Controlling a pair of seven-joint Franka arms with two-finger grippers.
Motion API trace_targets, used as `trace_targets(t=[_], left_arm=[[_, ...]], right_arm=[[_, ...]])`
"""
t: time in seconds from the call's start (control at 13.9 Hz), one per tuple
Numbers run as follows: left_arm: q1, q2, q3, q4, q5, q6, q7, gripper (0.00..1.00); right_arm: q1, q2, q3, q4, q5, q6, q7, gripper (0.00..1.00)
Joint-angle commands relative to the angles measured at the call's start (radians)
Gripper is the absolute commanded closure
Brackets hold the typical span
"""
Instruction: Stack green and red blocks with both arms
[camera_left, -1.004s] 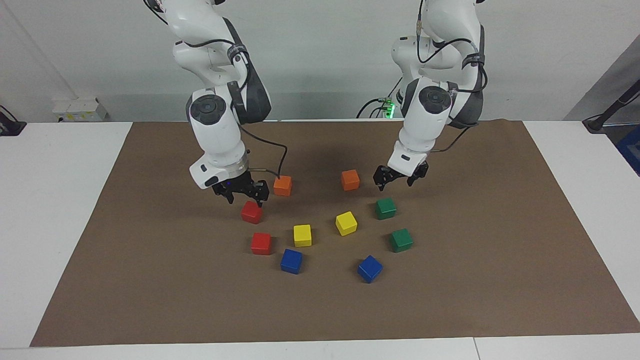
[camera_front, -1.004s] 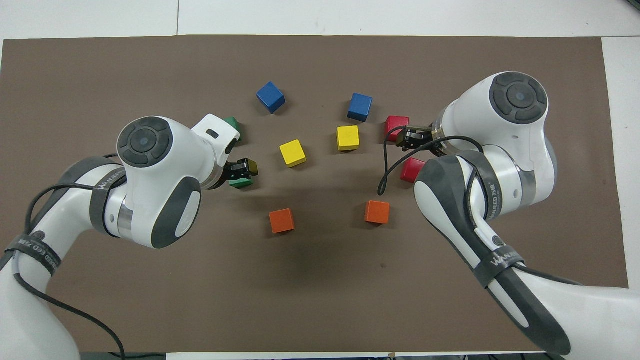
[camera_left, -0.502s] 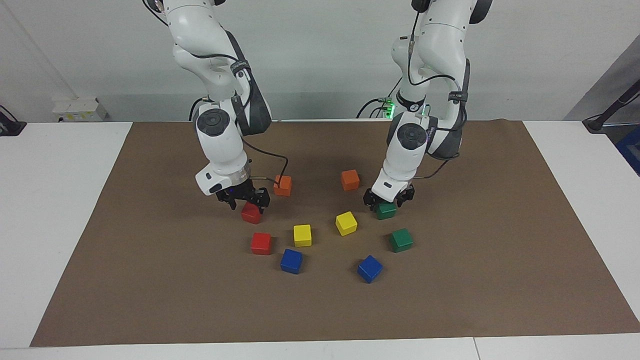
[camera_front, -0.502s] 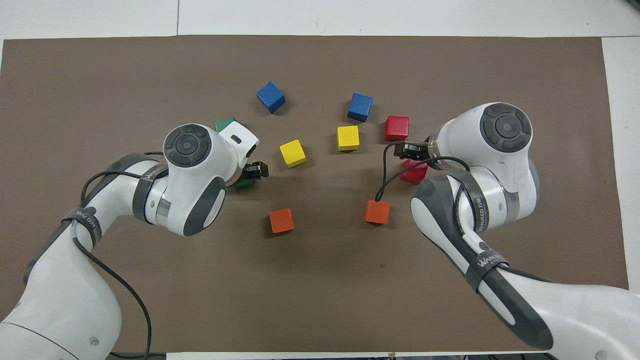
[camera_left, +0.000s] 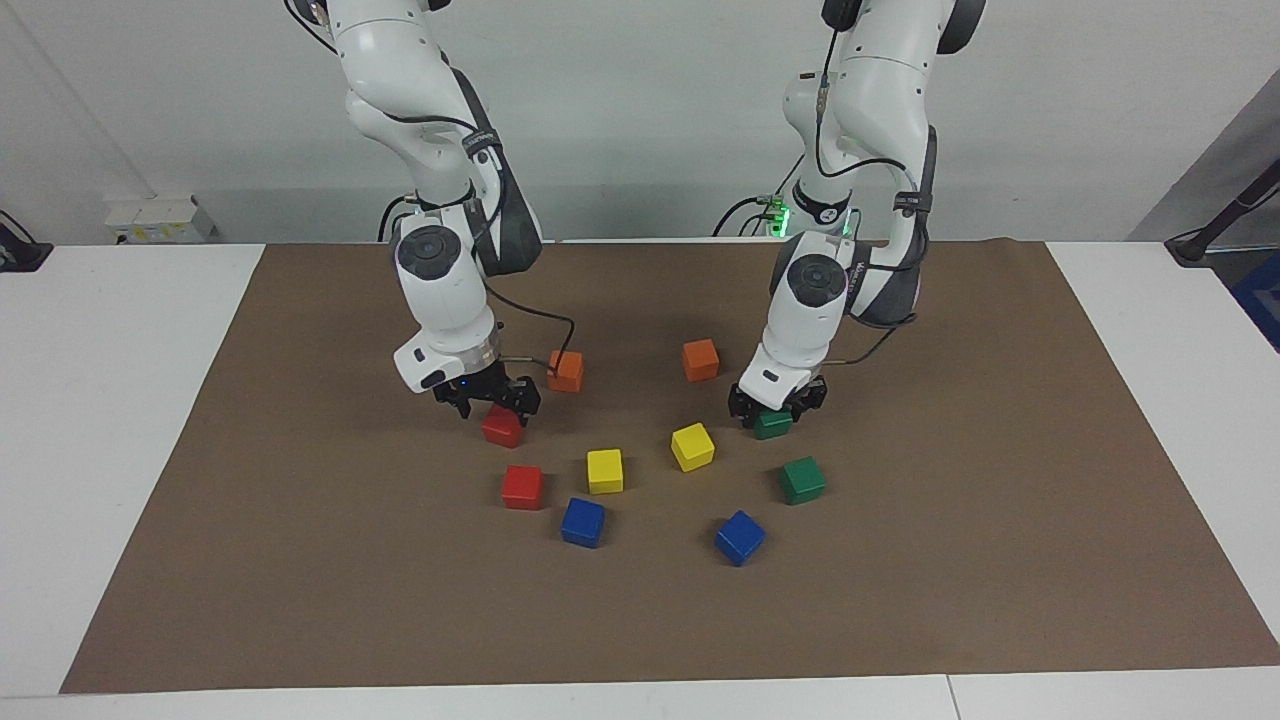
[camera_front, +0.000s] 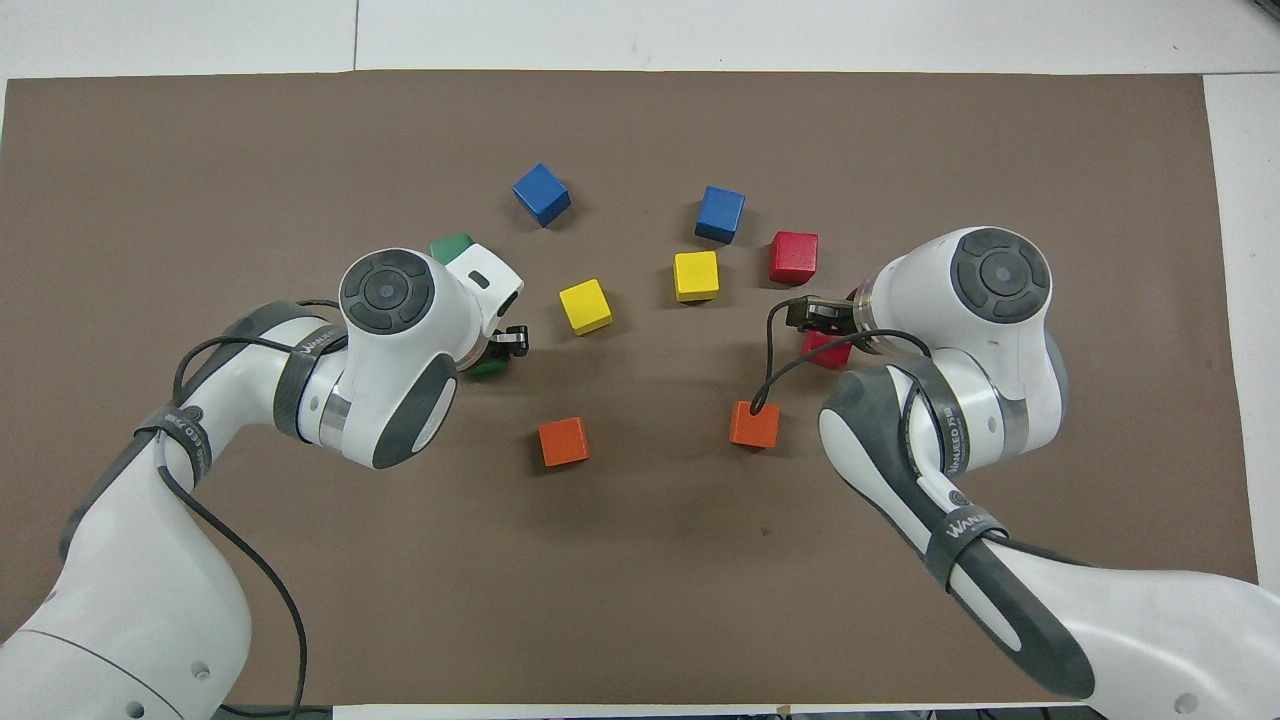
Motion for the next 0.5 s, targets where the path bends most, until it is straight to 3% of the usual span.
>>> trace_targets(t=[0.0,0.43], left_arm=[[-0.005,0.005,0.013,0.044,0.024,-0.060,0.005,1.00],[0.162,-0.106,0.010,0.044,0.009,-0.156,0.100,1.00]], right_arm=[[-0.003,-0.018,0.004,-0.053,0.006,0.054,-0.007,0.05],[-0.002,0.013,0.005,-0.057,0.006,0.094,-0.006,0.06]])
